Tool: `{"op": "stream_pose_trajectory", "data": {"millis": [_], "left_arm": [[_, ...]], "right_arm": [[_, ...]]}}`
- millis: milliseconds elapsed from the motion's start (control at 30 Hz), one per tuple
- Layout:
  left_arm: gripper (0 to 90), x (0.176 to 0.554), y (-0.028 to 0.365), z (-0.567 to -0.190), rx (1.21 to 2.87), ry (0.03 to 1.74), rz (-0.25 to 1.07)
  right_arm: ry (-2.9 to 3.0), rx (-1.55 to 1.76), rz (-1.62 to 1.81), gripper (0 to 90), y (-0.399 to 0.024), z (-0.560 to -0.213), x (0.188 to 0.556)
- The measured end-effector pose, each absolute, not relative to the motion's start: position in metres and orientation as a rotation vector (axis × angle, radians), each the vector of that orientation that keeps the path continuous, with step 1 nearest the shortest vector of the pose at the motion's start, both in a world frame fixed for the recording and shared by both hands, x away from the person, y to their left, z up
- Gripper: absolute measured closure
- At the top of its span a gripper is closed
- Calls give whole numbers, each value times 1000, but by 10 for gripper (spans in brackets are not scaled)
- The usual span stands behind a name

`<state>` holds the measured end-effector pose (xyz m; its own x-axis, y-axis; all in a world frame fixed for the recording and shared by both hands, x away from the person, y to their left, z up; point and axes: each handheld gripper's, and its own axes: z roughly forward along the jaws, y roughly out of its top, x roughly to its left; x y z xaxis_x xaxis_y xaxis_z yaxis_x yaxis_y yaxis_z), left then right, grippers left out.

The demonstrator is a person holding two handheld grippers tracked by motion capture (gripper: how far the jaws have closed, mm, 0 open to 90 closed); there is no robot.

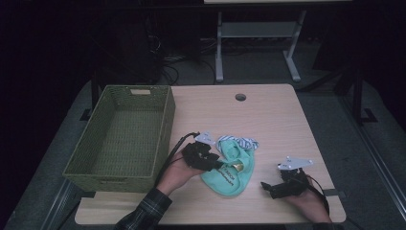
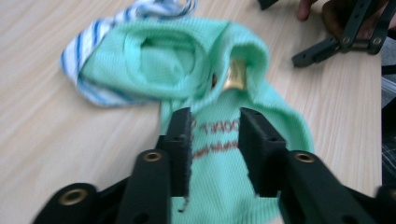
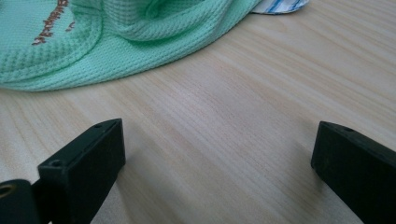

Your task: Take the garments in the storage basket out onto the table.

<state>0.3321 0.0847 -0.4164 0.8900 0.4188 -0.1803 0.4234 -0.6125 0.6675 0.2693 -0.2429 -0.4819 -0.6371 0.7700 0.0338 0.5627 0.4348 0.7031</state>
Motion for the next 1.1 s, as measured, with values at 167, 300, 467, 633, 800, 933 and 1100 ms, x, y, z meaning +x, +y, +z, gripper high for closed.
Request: {"op": "stream_pose_trajectory", "data": {"millis": [167,300,467,633,800,933,1100], "left_arm": [[760,321,91,-426,2335,614,36],[878,313,92,-433,2365,609,38],[893,310,88,-438,2408,601,64],[892,311,88,-444,2430,603,76],[892,314,90,-449,2449,610,61],[891,314,88,-453,2470,611,53],[893,314,87,-453,2478,613,62]], "right_arm": [[2401,1152,1012,26,-243,-482,269],[2404,1151,1013,26,-243,-482,269],[2406,1150,1011,40,-243,-481,269],[2434,1127,1003,139,-242,-478,268],[2457,1124,1009,151,-241,-475,268],[2448,1099,1026,152,-240,-472,268],[2444,1098,1054,165,-241,-466,271]]}}
